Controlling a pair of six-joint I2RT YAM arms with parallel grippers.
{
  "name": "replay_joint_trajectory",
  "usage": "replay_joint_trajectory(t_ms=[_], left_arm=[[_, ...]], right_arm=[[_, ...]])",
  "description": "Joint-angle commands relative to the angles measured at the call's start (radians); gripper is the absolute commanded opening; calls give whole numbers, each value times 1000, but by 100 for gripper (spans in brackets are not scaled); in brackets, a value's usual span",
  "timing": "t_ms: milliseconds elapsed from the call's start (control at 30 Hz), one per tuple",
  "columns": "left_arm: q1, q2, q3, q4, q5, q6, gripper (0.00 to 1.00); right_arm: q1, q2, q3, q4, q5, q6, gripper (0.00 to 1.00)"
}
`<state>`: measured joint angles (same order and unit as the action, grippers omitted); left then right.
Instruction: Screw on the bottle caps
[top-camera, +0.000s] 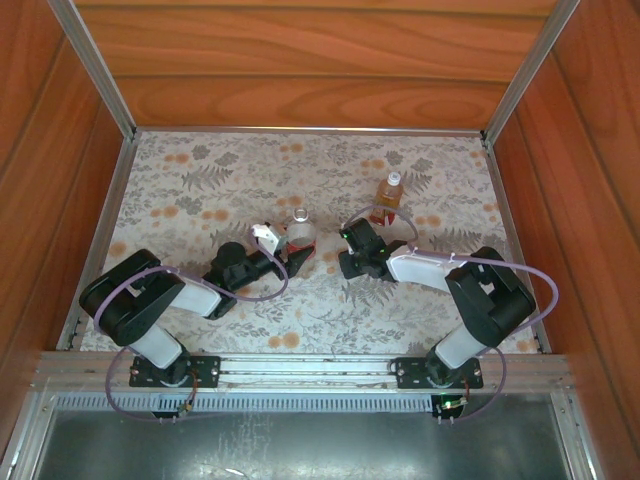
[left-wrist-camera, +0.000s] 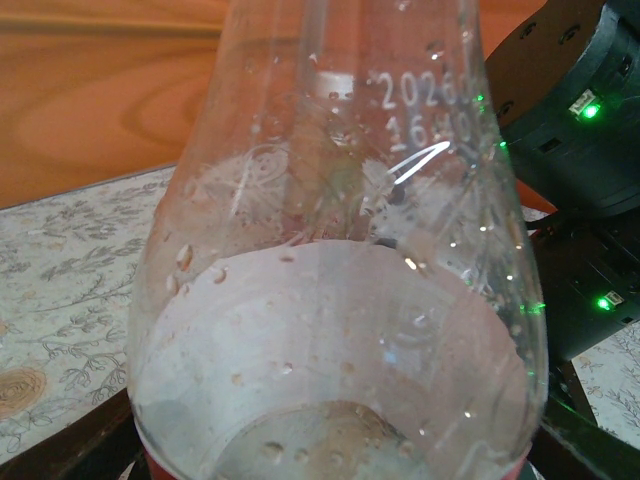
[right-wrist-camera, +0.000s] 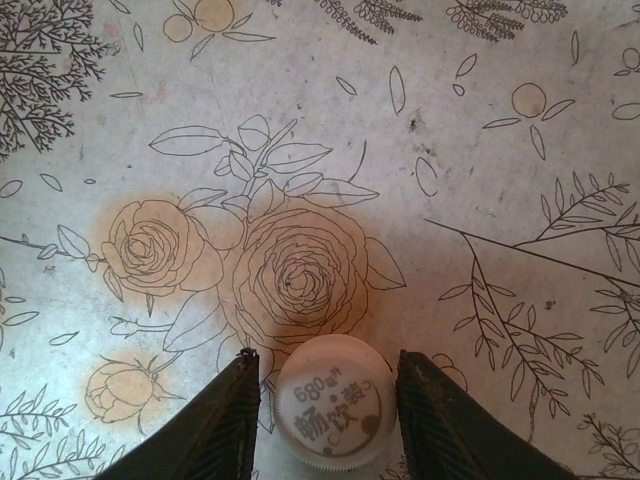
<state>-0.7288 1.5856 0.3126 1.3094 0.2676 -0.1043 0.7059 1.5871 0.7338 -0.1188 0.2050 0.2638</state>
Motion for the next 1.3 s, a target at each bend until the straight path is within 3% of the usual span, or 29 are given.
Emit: replay_joint_trajectory(t_ms=[0,500,700,1267], left_arm=[[-10,10,0,19,20,8,71],[-10,0,-6,12,17,12,71],[-10,6,-1,11,19,10,71],[-9,22,5,9,30,6,71]], right_arm=[[-6,13,-4,1,-1,-1,40],[-6,5,-4,-13,6,-5,39],[-6,-13,-6,-16,4,-2,44],[-6,-17,-8,-20,-1,0,35]])
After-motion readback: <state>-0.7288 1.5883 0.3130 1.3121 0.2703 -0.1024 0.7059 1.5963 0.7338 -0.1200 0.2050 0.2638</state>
